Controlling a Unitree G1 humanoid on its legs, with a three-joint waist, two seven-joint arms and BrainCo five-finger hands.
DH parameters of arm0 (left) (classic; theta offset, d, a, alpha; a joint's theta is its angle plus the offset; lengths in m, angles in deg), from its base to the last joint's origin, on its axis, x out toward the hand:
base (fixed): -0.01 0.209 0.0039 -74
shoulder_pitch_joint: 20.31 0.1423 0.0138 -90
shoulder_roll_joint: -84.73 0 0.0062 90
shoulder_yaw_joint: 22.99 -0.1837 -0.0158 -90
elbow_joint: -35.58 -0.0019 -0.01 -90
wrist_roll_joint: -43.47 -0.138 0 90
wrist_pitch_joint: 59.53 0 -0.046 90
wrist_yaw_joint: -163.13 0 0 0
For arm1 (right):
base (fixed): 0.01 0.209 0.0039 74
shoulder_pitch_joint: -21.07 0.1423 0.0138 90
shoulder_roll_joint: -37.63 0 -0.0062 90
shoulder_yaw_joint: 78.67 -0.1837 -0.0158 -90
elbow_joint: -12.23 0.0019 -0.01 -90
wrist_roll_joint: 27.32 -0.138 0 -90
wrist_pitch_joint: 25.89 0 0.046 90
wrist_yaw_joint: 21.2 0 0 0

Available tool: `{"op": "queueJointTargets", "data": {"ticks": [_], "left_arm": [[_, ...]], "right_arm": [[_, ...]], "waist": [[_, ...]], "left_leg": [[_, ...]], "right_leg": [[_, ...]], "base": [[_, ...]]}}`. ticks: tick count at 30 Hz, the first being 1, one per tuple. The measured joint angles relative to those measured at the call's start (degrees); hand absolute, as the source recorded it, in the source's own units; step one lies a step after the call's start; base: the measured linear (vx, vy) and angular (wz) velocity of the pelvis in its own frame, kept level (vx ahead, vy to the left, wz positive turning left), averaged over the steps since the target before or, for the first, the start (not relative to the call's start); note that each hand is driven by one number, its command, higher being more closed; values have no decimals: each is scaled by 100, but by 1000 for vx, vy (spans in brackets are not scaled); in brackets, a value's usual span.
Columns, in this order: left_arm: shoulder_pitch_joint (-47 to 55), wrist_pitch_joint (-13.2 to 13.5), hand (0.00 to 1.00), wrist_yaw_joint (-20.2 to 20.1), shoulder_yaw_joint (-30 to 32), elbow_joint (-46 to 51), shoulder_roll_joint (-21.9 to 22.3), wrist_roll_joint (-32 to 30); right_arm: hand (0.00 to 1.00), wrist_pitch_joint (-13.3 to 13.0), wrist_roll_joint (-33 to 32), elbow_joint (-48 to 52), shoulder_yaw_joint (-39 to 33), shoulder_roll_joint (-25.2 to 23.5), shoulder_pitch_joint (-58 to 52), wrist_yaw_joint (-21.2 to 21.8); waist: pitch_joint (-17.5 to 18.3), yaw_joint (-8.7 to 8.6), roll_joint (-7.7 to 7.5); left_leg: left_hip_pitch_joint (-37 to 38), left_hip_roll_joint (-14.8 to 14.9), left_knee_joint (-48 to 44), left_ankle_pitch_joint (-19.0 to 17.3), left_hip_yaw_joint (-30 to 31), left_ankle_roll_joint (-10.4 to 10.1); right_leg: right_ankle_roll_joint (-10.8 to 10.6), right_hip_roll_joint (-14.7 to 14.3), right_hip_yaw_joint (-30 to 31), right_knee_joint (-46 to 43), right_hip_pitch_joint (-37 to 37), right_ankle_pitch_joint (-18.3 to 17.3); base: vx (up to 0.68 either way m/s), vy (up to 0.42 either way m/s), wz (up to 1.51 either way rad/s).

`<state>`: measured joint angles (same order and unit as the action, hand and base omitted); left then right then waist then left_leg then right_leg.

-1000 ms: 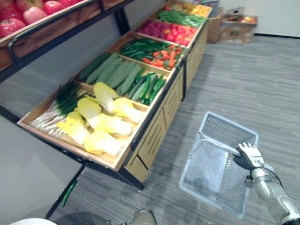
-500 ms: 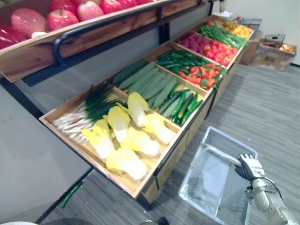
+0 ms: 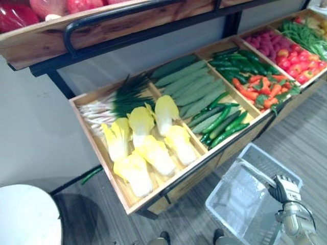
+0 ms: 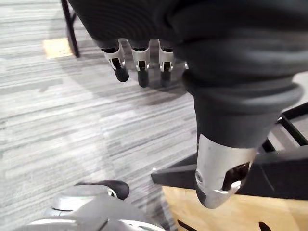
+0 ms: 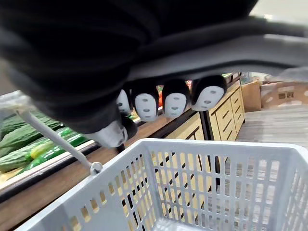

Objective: Pick vegetable in the basket

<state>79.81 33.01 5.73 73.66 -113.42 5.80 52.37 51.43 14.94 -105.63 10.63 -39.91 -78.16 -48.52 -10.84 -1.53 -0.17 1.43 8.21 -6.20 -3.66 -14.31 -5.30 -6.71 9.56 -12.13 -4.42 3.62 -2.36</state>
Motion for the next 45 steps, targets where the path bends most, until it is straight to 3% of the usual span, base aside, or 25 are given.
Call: {"op": "queueJointTargets", "data": {"ticks": [2, 4, 7, 12, 14, 18, 21, 29, 32, 40, 45], "left_arm": [[63, 15, 0, 0, 28, 86, 47, 4], [124, 17, 0, 79, 77, 87, 100, 4], [172, 15, 0, 380, 362, 86, 253, 3], [250, -7, 0, 1234, 627, 219, 459, -22], [279, -4, 0, 1596, 812, 584, 513, -10], [517, 35, 0, 2487, 808, 2707, 616, -24], [563, 36, 0, 2605, 416, 3881, 752, -284], [481, -411, 0, 2681, -173, 5368, 868, -800], [439, -452, 0, 2806, -372, 5652, 867, -1196], [222, -467, 0, 2876, -741, 5856, 864, -1243], [79, -566, 0, 3016, -722, 5852, 853, -1245]], "right_arm": [[100, 0, -3, -1, -171, 64, -131, -4], [100, 9, 7, -3, -253, 99, -128, -6], [100, -13, 5, -8, -343, 91, -195, -196], [100, -22, 5, -538, -632, 11, -454, -621], [100, 31, 7, -853, -694, -40, -469, -699], [100, 169, 7, -1518, -791, -60, -517, -899], [100, 220, -6, -1771, -792, -57, -449, -939], [100, 262, -7, -1986, -622, -57, -267, -1125], [100, 282, 6, -1985, -388, -59, -250, -1129], [100, 389, 44, -1564, 8, -109, -180, -1119], [100, 396, 79, -1169, 157, -291, -192, -1109]], "waist": [[1, 0, 24], [5, 17, 73], [12, 13, 62], [172, -88, 198], [187, -116, 187], [209, -117, 134], [241, -125, 171], [292, -148, 236], [294, -155, 232], [326, -156, 184], [392, -293, 84]], "left_leg": [[-40, 161, -314, 6, -625, 76], [-19, 129, -314, -56, -678, 175], [108, -151, 99, -33, -704, 156], [382, -556, 1173, 451, -677, 174], [379, -568, 1209, 521, -651, 184], [381, -570, 1207, 591, -538, 285], [380, -567, 1195, 598, -529, 295], [426, -492, 1212, 632, -496, 310], [435, -478, 1213, 657, -456, 318], [364, -408, 1211, 657, -619, 305], [384, -313, 1177, 642, -782, 282]], "right_leg": [[169, 43, -186, -205, 22, -125], [127, 58, -160, -326, -11, -210], [18, 232, -64, -329, -101, -207], [-166, 364, -15, 21, -119, -90], [-135, 362, -45, 39, -114, -69], [-108, 337, -157, 89, -11, -3], [-75, 315, -149, 141, 4, 20], [-45, 233, -158, 137, 24, 0], [-4, 222, -180, 152, 43, -28], [6, 150, 13, 160, -131, -11], [77, 19, 168, 262, -148, 126]], "base": [[14, -107, 51], [-80, 8, 16], [-108, 96, -4], [-5, 100, 7], [76, 33, 10], [114, -4, 12], [78, -2, -5], [-17, -5, 0], [-55, -2, 4], [-12, 6, -10], [51, -16, -18]]}}
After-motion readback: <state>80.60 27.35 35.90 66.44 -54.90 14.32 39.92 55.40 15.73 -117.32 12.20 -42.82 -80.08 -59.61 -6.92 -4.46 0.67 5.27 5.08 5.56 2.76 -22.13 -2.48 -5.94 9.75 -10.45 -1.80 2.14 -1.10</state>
